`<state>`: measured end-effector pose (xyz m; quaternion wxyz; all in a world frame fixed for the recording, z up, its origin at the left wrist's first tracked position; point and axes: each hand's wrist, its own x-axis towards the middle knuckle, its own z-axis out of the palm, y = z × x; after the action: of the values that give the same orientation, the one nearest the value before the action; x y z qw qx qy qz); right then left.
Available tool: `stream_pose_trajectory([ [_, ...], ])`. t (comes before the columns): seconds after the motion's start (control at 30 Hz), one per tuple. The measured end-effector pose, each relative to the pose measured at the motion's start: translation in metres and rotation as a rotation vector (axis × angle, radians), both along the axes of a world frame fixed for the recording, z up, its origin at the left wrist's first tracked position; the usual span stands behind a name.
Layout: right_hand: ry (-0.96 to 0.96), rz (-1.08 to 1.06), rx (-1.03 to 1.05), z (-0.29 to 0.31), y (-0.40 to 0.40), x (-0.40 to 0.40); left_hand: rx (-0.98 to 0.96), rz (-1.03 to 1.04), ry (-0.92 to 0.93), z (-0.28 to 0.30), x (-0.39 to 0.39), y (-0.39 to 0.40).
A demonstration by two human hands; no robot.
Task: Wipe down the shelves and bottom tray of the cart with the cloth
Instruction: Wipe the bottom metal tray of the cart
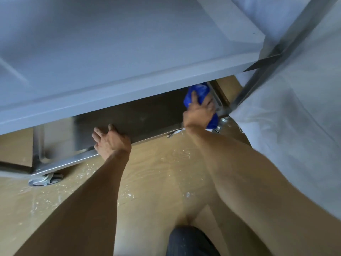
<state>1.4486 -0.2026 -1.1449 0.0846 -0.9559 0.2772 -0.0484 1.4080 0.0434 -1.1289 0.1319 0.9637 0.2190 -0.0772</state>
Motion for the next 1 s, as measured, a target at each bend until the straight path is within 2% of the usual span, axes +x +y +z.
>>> stream_pose_trajectory([
  [0.13, -0.009, -0.121, -0.005, -0.006, -0.035, 0.011, -0.008, -0.01, 0.033, -0.004, 0.007, -0.002],
  [0.27, -0.054, -0.09, -0.104, -0.013, -0.001, 0.003, 0.01, 0.033, 0.01, -0.001, 0.016, 0.002],
  [0.4, -0.006, 0.113, -0.035, -0.011, 0.084, -0.015, -0.009, 0.054, -0.01, -0.003, 0.013, 0.002],
  [0.53, -0.071, 0.389, -0.022, -0.018, 0.161, -0.042, -0.025, 0.027, 0.014, -0.004, 0.008, 0.007],
  [0.7, -0.09, 0.438, 0.057, -0.015, 0.164, -0.045, -0.014, 0.041, -0.004, -0.002, 0.013, 0.017],
  [0.8, -0.069, 0.366, 0.04, -0.014, 0.134, -0.034, -0.005, -0.002, -0.015, -0.002, 0.016, 0.02],
  [1.0, -0.04, -0.057, 0.001, -0.01, 0.044, -0.008, -0.034, -0.041, -0.02, 0.001, 0.016, 0.029],
])
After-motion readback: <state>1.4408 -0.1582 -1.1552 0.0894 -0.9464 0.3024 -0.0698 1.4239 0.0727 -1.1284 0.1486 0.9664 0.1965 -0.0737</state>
